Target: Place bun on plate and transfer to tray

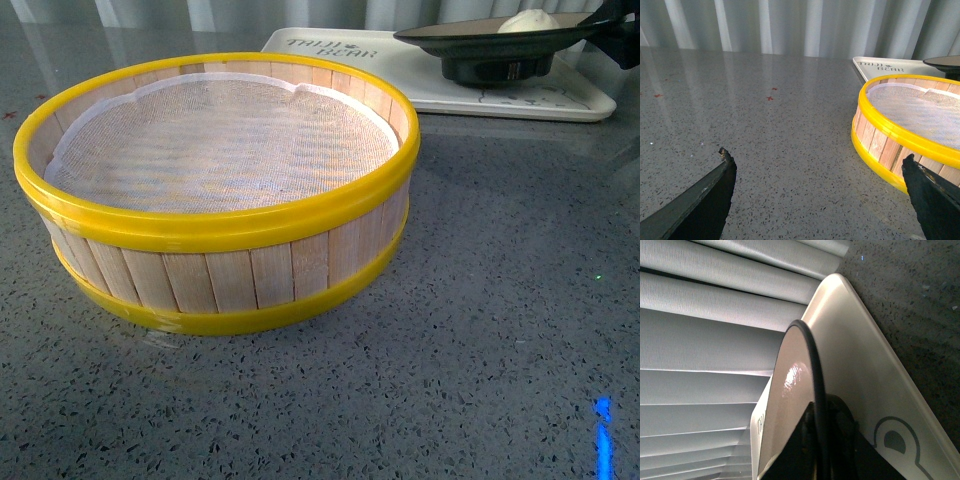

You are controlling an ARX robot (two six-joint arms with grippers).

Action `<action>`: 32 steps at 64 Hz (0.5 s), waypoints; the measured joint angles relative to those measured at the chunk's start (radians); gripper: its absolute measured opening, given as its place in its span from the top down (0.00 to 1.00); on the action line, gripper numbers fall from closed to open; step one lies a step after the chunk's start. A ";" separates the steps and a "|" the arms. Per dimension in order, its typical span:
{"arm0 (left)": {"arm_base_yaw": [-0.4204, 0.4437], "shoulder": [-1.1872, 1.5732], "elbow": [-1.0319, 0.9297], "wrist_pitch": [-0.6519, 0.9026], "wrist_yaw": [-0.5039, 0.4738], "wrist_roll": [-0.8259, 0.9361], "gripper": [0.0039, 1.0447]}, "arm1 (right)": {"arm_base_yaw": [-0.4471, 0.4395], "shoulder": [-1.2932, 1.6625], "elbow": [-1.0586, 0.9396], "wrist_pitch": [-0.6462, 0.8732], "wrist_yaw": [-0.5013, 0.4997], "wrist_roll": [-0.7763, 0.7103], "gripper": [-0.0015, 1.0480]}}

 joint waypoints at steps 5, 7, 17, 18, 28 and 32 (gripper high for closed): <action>0.000 0.000 0.000 0.000 0.000 0.000 0.06 | 0.000 0.000 -0.005 0.000 0.001 0.004 0.73; 0.000 0.000 0.000 0.000 0.000 0.000 0.06 | -0.001 0.000 -0.007 0.000 -0.001 0.005 0.68; 0.000 0.000 0.000 0.000 0.000 0.000 0.06 | -0.005 -0.021 -0.056 0.015 -0.013 0.016 0.43; 0.000 0.000 0.000 0.000 0.000 0.000 0.06 | -0.006 -0.028 -0.064 0.021 -0.016 0.020 0.39; 0.000 0.000 0.000 0.000 0.000 0.000 0.06 | -0.007 -0.095 -0.130 0.058 -0.037 0.043 0.14; 0.000 0.000 0.000 0.000 0.000 0.000 0.06 | -0.007 -0.127 -0.158 0.062 -0.037 0.053 0.06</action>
